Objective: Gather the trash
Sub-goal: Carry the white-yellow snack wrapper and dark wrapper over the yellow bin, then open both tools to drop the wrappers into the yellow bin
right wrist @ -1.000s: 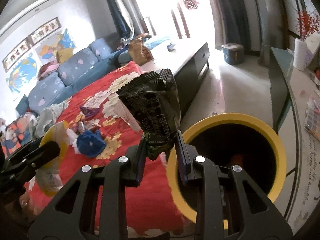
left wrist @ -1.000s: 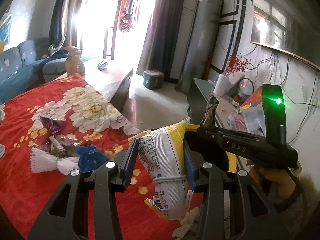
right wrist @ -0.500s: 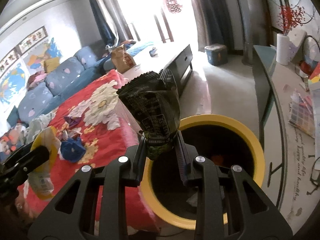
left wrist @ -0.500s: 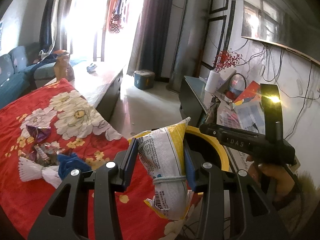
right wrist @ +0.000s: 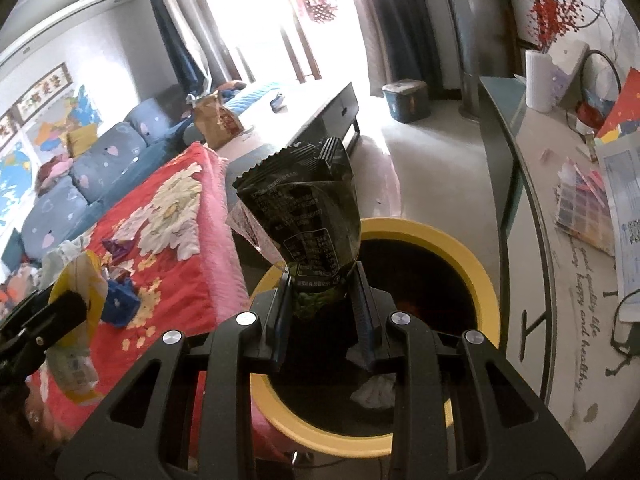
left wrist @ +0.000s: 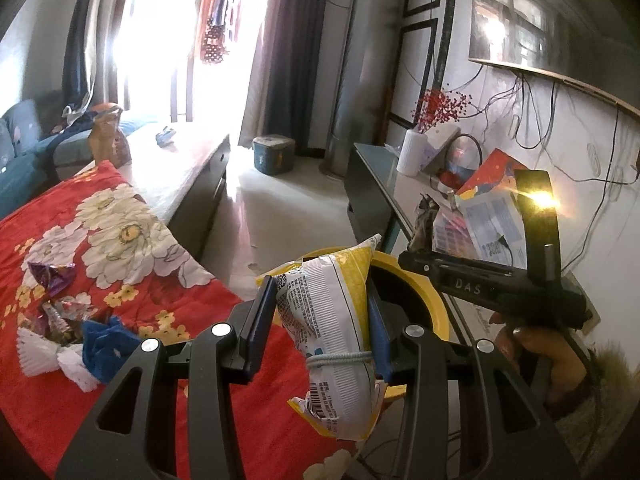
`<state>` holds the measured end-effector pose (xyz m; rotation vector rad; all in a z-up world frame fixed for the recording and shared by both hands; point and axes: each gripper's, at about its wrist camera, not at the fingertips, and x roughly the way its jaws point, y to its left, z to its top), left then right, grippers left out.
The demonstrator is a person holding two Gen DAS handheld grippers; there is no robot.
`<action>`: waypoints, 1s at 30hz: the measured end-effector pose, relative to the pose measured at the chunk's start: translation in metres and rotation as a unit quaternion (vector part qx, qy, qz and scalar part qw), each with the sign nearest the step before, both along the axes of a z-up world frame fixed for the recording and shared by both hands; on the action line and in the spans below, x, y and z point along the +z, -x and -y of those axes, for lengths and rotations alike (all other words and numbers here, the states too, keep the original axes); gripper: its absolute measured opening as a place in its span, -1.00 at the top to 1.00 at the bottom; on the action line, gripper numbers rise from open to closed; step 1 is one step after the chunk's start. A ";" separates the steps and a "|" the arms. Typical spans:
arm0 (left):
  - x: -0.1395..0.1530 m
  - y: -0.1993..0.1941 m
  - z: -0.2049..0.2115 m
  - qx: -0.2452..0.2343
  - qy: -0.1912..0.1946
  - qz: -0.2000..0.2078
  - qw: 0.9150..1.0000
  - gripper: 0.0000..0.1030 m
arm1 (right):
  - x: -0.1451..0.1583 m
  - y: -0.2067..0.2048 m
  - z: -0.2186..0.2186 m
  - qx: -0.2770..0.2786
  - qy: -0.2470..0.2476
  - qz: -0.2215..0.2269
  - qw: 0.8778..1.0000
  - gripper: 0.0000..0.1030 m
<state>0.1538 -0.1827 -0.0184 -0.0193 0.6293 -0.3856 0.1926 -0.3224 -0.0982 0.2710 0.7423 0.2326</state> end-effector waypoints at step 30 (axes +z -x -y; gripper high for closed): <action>-0.048 -0.063 0.041 -0.021 -0.009 -0.053 0.998 0.15 | -0.042 -0.010 0.024 -0.022 -0.008 -0.062 0.998 0.46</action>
